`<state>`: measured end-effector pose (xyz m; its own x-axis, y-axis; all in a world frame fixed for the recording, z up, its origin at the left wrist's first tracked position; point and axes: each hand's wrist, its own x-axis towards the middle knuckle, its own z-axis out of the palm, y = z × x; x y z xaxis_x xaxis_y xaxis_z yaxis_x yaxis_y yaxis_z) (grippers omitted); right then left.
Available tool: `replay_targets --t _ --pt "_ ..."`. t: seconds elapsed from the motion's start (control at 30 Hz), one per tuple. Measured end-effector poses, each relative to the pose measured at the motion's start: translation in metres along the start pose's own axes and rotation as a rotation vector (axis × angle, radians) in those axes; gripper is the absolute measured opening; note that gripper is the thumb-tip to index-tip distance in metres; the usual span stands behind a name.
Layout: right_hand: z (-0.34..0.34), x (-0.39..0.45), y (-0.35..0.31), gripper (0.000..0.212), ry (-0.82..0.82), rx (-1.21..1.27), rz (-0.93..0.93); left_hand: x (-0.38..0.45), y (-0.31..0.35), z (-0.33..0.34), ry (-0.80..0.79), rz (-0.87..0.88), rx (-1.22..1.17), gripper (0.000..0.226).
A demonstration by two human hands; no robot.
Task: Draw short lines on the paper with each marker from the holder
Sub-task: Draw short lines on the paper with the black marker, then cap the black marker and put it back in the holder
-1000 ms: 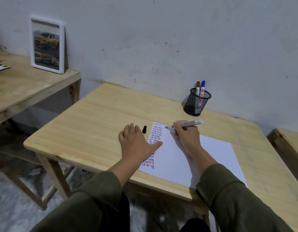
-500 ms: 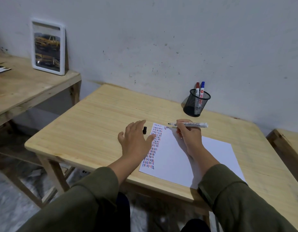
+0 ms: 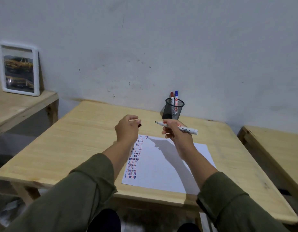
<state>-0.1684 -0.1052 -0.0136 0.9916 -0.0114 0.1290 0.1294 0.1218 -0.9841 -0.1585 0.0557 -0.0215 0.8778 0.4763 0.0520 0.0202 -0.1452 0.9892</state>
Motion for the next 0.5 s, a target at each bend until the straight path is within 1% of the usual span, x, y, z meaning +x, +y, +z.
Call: replay_targets --t 0.03,0.1,0.2,0.33,0.5 --pt "-0.001 -0.001 -0.005 0.015 -0.007 -0.003 -0.017 0.003 0.009 0.004 -0.005 -0.028 -0.034 0.005" --pt "-0.003 -0.004 -0.014 0.015 -0.02 -0.009 -0.049 0.01 0.02 0.012 -0.017 -0.087 -0.095 0.01" --pt "-0.005 -0.006 -0.026 0.014 -0.029 -0.04 -0.086 0.017 0.025 0.025 -0.108 -0.165 -0.241 0.012" --pt "-0.008 -0.004 -0.036 0.014 -0.035 -0.049 -0.107 0.017 0.033 0.037 -0.203 -0.169 -0.291 0.016" --pt "-0.01 -0.002 -0.044 0.015 -0.045 -0.053 -0.141 0.007 0.047 0.043 -0.26 -0.161 -0.343 0.014"
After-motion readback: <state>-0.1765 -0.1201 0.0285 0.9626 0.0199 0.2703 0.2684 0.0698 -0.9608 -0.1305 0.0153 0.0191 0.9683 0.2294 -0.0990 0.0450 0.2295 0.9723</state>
